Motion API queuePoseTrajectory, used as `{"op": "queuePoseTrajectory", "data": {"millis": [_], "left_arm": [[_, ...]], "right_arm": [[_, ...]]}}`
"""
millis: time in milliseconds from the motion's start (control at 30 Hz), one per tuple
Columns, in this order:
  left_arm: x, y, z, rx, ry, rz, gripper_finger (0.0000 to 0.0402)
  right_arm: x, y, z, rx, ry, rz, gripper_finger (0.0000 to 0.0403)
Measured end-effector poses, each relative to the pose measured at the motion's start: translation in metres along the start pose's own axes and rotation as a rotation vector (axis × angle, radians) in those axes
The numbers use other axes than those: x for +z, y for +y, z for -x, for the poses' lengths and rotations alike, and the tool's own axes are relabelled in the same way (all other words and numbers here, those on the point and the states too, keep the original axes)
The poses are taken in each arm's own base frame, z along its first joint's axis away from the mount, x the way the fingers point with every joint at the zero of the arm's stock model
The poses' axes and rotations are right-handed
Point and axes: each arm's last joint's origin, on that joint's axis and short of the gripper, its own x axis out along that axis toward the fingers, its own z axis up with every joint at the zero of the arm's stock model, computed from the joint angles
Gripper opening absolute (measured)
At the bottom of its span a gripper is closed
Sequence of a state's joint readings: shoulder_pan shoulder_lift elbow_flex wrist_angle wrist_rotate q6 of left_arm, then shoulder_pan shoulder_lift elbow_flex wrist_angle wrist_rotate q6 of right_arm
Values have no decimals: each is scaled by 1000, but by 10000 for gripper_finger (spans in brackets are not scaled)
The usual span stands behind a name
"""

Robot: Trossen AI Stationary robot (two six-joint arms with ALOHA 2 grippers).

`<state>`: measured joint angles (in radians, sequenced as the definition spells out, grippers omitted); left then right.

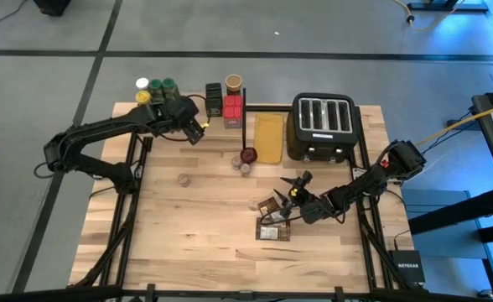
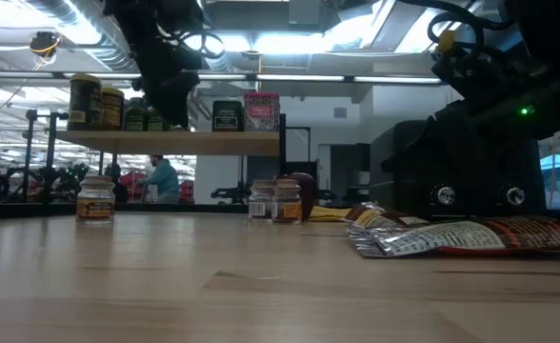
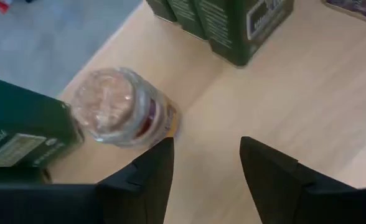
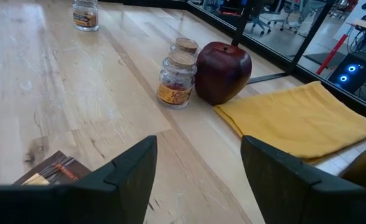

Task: Shelf spices
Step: Put the right brown seasoning bottle on the shelf

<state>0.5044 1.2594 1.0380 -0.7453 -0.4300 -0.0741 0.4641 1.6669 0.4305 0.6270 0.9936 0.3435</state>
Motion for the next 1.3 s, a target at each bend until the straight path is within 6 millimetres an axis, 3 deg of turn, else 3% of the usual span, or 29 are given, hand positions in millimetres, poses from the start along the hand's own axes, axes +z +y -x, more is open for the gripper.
{"op": "queuePoseTrajectory", "data": {"millis": [500,700,1300], "left_arm": [[2,29,-12,130,12,100,174],[4,21,-11,0,-10,100,174],[12,15,-10,-128,-80,114,175]], "right_arm": [[0,0,0,0,0,0,237],[0,0,0,-7,-3,0,237],[0,0,0,-16,-5,0,237]]}}
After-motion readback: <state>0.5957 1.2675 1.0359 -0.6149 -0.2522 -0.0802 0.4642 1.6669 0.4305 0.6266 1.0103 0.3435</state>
